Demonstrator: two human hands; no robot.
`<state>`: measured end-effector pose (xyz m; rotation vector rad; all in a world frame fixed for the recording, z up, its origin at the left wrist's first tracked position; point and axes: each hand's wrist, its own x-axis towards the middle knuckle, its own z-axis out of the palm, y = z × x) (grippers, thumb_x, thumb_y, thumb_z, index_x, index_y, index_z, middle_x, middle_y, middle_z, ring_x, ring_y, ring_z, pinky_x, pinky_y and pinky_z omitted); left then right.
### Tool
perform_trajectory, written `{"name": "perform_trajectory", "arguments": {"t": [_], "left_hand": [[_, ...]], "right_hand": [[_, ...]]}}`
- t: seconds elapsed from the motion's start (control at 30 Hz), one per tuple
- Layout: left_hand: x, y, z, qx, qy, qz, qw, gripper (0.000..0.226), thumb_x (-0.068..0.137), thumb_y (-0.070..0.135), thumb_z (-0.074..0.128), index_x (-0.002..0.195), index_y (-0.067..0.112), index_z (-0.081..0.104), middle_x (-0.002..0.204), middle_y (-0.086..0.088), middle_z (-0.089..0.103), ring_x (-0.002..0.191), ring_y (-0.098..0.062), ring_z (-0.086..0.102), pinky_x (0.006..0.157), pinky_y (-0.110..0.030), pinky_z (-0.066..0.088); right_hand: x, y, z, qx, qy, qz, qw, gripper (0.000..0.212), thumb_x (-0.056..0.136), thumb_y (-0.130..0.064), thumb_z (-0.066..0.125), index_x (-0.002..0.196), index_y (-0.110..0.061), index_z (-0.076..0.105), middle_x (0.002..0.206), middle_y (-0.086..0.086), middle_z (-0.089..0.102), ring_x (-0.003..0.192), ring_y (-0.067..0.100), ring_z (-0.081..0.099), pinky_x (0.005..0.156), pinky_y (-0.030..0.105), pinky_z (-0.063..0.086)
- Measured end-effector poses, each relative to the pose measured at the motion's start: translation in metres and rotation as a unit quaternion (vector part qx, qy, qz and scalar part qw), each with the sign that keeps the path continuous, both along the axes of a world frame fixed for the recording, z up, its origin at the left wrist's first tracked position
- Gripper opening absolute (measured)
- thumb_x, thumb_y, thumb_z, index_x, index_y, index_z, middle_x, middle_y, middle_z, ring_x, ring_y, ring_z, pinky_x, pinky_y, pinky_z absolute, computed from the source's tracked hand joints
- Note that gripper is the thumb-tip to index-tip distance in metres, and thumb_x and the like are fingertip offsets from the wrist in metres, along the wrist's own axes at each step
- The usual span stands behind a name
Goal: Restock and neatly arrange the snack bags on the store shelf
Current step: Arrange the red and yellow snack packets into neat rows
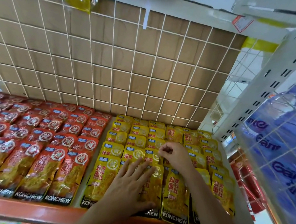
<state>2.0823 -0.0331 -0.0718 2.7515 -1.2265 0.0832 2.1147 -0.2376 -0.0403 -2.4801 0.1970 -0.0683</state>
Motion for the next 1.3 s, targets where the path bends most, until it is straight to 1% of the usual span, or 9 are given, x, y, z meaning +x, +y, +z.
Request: {"name": "perform_trajectory", "arguments": {"t": [0.4, 0.47, 0.53, 0.57, 0.67, 0.77, 0.83, 0.97, 1.3], "left_hand": [[0.001, -0.001, 0.002, 0.006, 0.060, 0.003, 0.998, 0.084, 0.079, 0.081, 0.015, 0.135, 0.026, 0.044, 0.137, 0.004, 0.051, 0.129, -0.020, 0.045, 0.099, -0.043, 0.024], [0.000, -0.002, 0.008, -0.012, 0.045, 0.002, 0.999, 0.085, 0.078, 0.081, 0.013, 0.139, 0.027, 0.037, 0.145, 0.003, 0.042, 0.136, -0.020, 0.034, 0.103, -0.043, 0.019], [0.003, -0.002, 0.010, -0.012, 0.038, 0.007, 0.999, 0.087, 0.076, 0.082, 0.013, 0.147, 0.031, 0.018, 0.155, 0.006, 0.012, 0.143, -0.017, 0.007, 0.110, -0.041, 0.004], [0.003, -0.001, 0.011, -0.019, 0.025, 0.007, 0.999, 0.086, 0.077, 0.082, 0.015, 0.147, 0.031, 0.018, 0.155, 0.007, 0.011, 0.143, -0.017, 0.007, 0.111, -0.040, 0.004], [0.000, 0.001, 0.010, -0.024, 0.071, -0.010, 0.997, 0.077, 0.080, 0.080, 0.014, 0.136, 0.035, 0.041, 0.141, 0.006, 0.046, 0.131, -0.017, 0.042, 0.108, -0.041, 0.030], [0.000, 0.003, 0.010, -0.035, 0.052, -0.052, 0.997, 0.066, 0.082, 0.075, 0.009, 0.129, 0.043, 0.042, 0.136, 0.012, 0.049, 0.127, -0.011, 0.039, 0.099, -0.041, 0.042], [0.001, 0.002, 0.010, -0.019, 0.049, -0.066, 0.996, 0.062, 0.084, 0.074, 0.008, 0.127, 0.045, 0.042, 0.136, 0.014, 0.049, 0.127, -0.009, 0.038, 0.101, -0.040, 0.042], [0.001, 0.002, 0.006, -0.006, 0.036, -0.085, 0.996, 0.061, 0.078, 0.078, 0.026, 0.129, 0.047, 0.040, 0.139, 0.014, 0.046, 0.129, -0.009, 0.034, 0.103, -0.037, 0.025], [0.001, 0.000, 0.005, -0.020, 0.032, -0.077, 0.996, 0.064, 0.074, 0.078, 0.031, 0.130, 0.047, 0.040, 0.138, 0.014, 0.047, 0.129, -0.008, 0.033, 0.101, -0.036, 0.024]], "right_hand": [[-0.001, 0.000, 0.008, 0.057, 0.031, 0.000, 0.998, 0.013, 0.080, -0.023, 0.071, 0.085, -0.012, 0.068, 0.084, -0.001, 0.068, 0.082, 0.015, 0.063, 0.078, 0.033, 0.051], [0.000, -0.001, 0.010, 0.059, 0.049, 0.001, 0.997, 0.010, 0.081, -0.022, 0.070, 0.086, -0.013, 0.067, 0.085, 0.000, 0.067, 0.084, 0.016, 0.063, 0.078, 0.030, 0.051], [0.000, 0.000, 0.012, 0.065, 0.061, -0.002, 0.996, 0.006, 0.082, -0.021, 0.069, 0.085, -0.017, 0.065, 0.085, -0.002, 0.066, 0.085, 0.016, 0.063, 0.075, 0.026, 0.049], [0.001, 0.000, 0.013, 0.066, 0.063, -0.003, 0.996, 0.006, 0.082, -0.021, 0.069, 0.085, -0.018, 0.065, 0.085, -0.002, 0.066, 0.084, 0.016, 0.063, 0.075, 0.026, 0.049], [0.002, -0.001, 0.014, 0.074, 0.066, -0.005, 0.995, 0.006, 0.083, -0.021, 0.068, 0.086, -0.017, 0.065, 0.086, 0.000, 0.068, 0.083, 0.015, 0.063, 0.078, 0.030, 0.049], [0.003, -0.003, 0.015, 0.079, 0.074, 0.009, 0.994, 0.010, 0.083, -0.017, 0.067, 0.080, -0.024, 0.061, 0.081, -0.004, 0.066, 0.079, 0.012, 0.062, 0.078, 0.030, 0.049], [0.005, -0.003, 0.015, 0.077, 0.075, 0.016, 0.994, 0.018, 0.084, -0.016, 0.067, 0.076, -0.029, 0.058, 0.080, -0.004, 0.066, 0.077, 0.011, 0.062, 0.077, 0.031, 0.048], [0.007, -0.004, 0.015, 0.064, 0.078, 0.029, 0.994, 0.020, 0.083, -0.018, 0.068, 0.073, -0.032, 0.057, 0.076, -0.010, 0.065, 0.077, 0.010, 0.062, 0.076, 0.030, 0.048], [0.004, -0.004, 0.015, 0.083, 0.073, 0.037, 0.993, 0.018, 0.083, -0.019, 0.068, 0.075, -0.032, 0.058, 0.073, -0.012, 0.063, 0.071, 0.006, 0.060, 0.071, 0.027, 0.046]]}}
